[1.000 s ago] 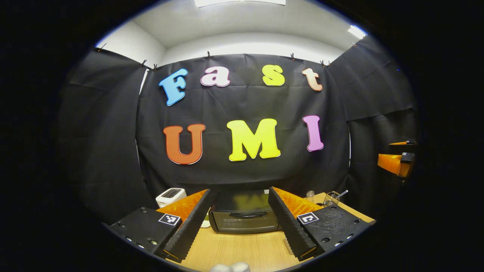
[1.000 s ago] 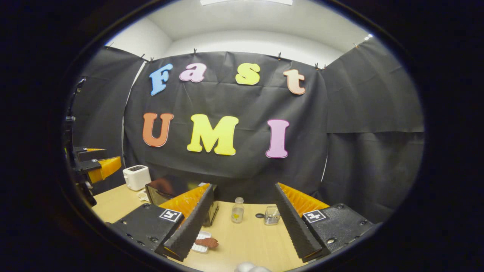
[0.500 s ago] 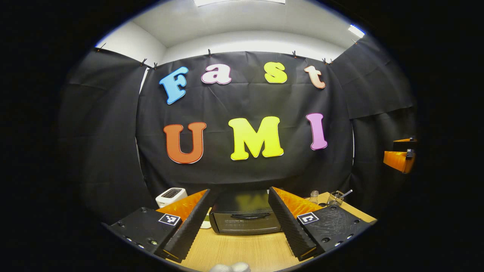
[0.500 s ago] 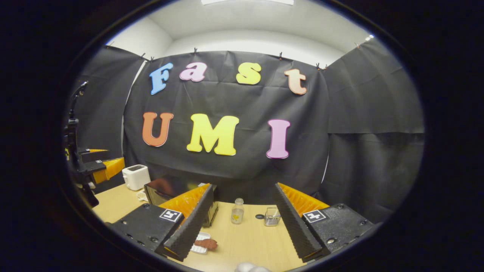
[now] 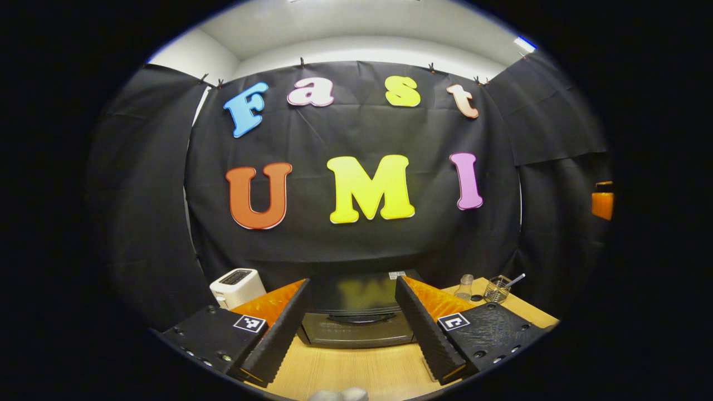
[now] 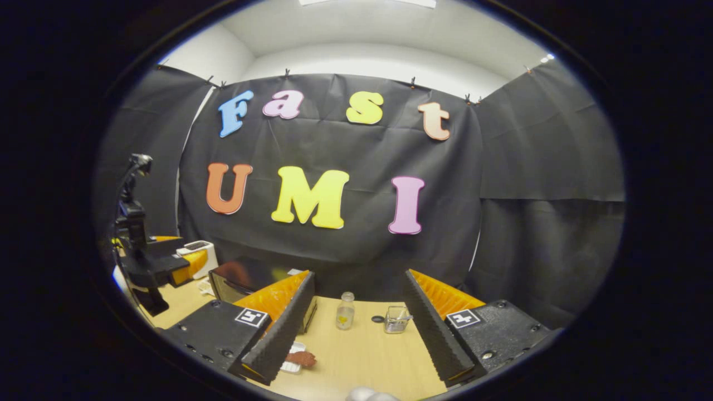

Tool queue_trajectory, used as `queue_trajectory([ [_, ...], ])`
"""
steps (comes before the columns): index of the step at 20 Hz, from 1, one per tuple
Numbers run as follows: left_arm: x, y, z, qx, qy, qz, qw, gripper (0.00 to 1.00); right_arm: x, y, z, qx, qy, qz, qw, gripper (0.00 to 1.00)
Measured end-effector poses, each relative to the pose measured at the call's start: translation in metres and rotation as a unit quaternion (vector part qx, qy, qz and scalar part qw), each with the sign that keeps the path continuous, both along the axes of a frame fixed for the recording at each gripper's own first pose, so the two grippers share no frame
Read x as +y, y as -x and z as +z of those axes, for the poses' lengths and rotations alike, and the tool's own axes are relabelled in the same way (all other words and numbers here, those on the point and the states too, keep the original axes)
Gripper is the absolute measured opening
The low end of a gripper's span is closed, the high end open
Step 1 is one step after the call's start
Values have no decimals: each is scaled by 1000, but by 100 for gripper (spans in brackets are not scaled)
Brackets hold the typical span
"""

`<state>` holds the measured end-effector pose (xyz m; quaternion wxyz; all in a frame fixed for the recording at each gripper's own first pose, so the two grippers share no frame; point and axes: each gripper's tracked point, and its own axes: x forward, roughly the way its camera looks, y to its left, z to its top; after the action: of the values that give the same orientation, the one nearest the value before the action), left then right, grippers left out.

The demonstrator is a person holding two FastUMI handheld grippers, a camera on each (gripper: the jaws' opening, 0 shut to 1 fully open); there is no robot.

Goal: Open the electric oven with the left hand, put the food in, and close the electric oven.

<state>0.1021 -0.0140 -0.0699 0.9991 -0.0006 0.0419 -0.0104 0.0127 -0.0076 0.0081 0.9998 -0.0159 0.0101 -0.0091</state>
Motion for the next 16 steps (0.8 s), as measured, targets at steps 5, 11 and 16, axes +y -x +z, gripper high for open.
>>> queue_trajectory([
  [5,-15,-59,-68,48,-20,-17,999,96,-10,6,-2,13,8,-23,1000,100],
  [11,-20,-105,-135,101,-30,-28,994,97,-21,12,-7,33,11,-59,998,100],
  [16,-21,-117,-148,109,-18,-29,993,98,-20,12,-10,40,9,-69,997,100],
])
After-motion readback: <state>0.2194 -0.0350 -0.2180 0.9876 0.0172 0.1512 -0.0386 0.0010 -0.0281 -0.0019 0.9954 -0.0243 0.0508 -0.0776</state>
